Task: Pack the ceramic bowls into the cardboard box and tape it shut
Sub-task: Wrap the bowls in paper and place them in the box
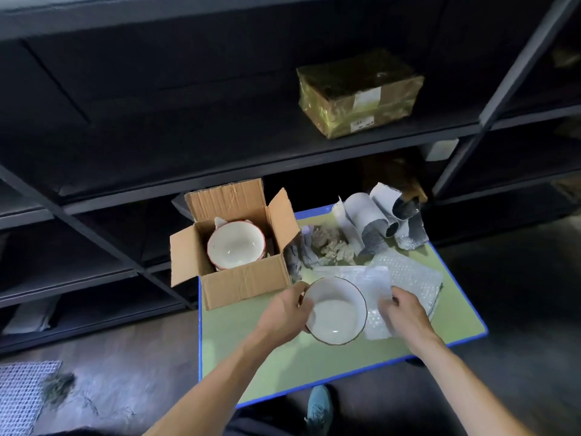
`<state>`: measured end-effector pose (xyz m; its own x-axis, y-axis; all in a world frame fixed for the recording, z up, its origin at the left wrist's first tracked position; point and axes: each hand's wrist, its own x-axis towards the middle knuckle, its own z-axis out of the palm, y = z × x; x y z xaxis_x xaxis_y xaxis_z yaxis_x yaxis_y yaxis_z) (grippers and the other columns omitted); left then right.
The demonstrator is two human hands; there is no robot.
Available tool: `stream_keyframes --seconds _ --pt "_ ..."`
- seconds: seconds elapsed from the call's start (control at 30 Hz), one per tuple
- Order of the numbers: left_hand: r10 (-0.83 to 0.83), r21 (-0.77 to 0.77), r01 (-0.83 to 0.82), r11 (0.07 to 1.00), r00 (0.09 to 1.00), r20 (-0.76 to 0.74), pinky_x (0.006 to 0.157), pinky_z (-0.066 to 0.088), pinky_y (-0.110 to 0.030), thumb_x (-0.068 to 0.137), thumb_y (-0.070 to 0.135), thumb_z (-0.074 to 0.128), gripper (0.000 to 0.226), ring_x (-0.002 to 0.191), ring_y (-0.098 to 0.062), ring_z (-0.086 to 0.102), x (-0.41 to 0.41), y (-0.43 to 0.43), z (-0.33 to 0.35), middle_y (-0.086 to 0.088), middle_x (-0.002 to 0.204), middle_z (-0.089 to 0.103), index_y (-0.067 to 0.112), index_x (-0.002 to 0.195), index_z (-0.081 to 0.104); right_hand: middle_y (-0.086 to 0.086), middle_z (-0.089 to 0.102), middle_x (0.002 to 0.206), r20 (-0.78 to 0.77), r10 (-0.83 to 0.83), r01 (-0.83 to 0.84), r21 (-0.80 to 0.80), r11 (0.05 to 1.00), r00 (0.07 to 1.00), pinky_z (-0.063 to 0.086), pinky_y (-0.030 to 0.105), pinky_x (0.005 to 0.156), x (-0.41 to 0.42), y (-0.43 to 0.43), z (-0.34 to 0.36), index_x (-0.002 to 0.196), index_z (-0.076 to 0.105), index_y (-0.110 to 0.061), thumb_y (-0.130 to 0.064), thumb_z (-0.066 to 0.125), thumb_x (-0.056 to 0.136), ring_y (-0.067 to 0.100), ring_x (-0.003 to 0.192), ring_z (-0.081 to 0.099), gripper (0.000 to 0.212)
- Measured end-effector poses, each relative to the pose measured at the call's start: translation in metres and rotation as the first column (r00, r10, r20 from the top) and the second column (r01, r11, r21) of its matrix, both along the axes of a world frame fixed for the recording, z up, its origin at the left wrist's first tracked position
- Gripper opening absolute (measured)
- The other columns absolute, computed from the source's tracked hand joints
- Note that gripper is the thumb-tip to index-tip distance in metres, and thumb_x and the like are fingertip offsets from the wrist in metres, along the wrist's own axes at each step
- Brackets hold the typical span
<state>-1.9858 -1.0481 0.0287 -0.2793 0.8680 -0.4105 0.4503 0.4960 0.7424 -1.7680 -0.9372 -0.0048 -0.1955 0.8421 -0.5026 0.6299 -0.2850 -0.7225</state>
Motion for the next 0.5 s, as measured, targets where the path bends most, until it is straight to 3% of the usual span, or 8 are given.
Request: stream_keyframes --seconds 0.13,0.23,0.33,0.4,0.5 --pt "0.065 0.027 -0.071 0.997 0.984 0.163 0.069 0.062 -0.044 0.097 0.015 0.047 0.015 0.07 -0.023 0.073 0.012 0.016 0.012 -0.003 0.089 0.063 0.016 0.109 0.057 0.002 0.074 0.092 -0.132 0.057 -0.064 -0.044 0.997 0.99 0.052 0.035 0.073 -0.003 -0.004 0.014 0.093 0.073 -0.022 -0.013 0.058 0.088 0.026 0.092 0.067 0.018" --pt "0.061 0.017 -0.065 0.998 0.981 0.182 0.075 0.061 -0.047 0.096 0.017 0.048 0.017 0.071 -0.021 0.074 0.016 0.02 0.013 0.001 0.088 0.064 0.018 0.11 0.057 0.001 0.076 0.096 -0.226 0.023 -0.049 -0.112 0.993 0.974 0.056 0.042 0.079 -0.003 -0.004 0.022 0.098 0.074 -0.027 -0.012 0.055 0.089 0.026 0.096 0.07 0.026" --pt "0.066 0.021 -0.071 0.997 0.982 0.177 0.077 0.061 -0.048 0.095 0.018 0.047 0.018 0.07 -0.02 0.074 0.018 0.022 0.015 0.003 0.089 0.066 0.019 0.11 0.057 0.007 0.075 0.102 -0.325 -0.051 -0.016 -0.199 0.98 0.944 0.057 0.036 0.07 -0.006 -0.004 0.031 0.1 0.075 -0.026 -0.009 0.049 0.094 0.023 0.091 0.07 0.032" --pt "0.092 0.024 -0.098 0.995 0.976 0.199 0.075 0.062 -0.047 0.095 0.014 0.047 0.019 0.071 -0.02 0.072 0.02 0.023 0.016 0.001 0.09 0.064 0.014 0.112 0.057 0.011 0.073 0.108 -0.373 -0.08 -0.01 -0.232 0.973 0.924 0.055 0.036 0.073 -0.005 -0.002 0.032 0.104 0.075 -0.025 -0.022 0.046 0.101 0.022 0.092 0.068 0.029" --pt "0.104 0.032 -0.113 0.993 0.973 0.208 0.075 0.062 -0.045 0.097 0.014 0.048 0.019 0.069 -0.016 0.07 0.023 0.022 0.018 0.002 0.089 0.062 0.013 0.114 0.056 0.007 0.072 0.115 -0.447 -0.051 -0.077 -0.264 0.961 0.893 0.055 0.045 0.087 -0.002 -0.002 0.032 0.12 0.07 -0.028 -0.055 0.041 0.101 0.025 0.107 0.068 0.044"
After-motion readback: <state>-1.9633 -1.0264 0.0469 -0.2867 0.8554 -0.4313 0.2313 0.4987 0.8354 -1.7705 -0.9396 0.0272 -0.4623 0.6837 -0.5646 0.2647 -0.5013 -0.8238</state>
